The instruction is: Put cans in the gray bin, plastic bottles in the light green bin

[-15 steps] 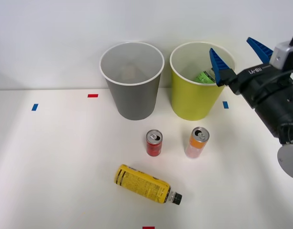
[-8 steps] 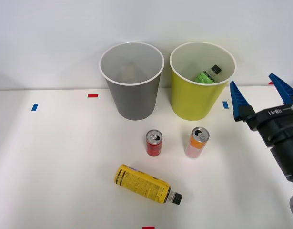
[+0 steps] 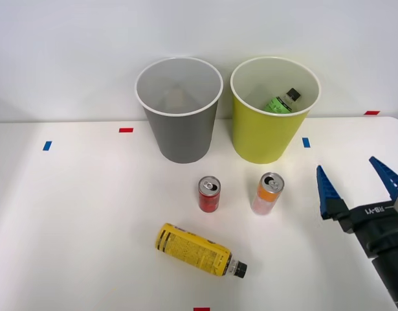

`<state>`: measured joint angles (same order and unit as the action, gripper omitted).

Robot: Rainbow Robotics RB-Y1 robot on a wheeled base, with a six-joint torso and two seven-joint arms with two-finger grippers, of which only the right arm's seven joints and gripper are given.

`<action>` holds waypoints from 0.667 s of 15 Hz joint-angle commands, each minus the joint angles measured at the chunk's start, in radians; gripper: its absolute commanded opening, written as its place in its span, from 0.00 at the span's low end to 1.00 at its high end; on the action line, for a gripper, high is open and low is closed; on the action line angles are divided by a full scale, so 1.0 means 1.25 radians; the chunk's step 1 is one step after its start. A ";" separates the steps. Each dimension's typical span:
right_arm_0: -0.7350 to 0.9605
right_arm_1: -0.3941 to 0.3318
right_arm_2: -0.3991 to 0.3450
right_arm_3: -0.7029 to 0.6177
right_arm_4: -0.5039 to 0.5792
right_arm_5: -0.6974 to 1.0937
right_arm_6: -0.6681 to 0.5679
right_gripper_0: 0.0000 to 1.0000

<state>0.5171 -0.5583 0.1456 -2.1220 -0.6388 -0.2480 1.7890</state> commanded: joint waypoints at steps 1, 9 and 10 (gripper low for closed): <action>0.040 0.047 0.027 0.000 0.024 -0.011 0.024 1.00; 0.126 0.147 0.060 0.000 0.080 -0.010 0.066 1.00; 0.132 0.156 0.060 0.000 0.088 -0.009 0.070 1.00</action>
<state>0.6738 -0.3759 0.2190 -2.1217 -0.5393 -0.2615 1.8710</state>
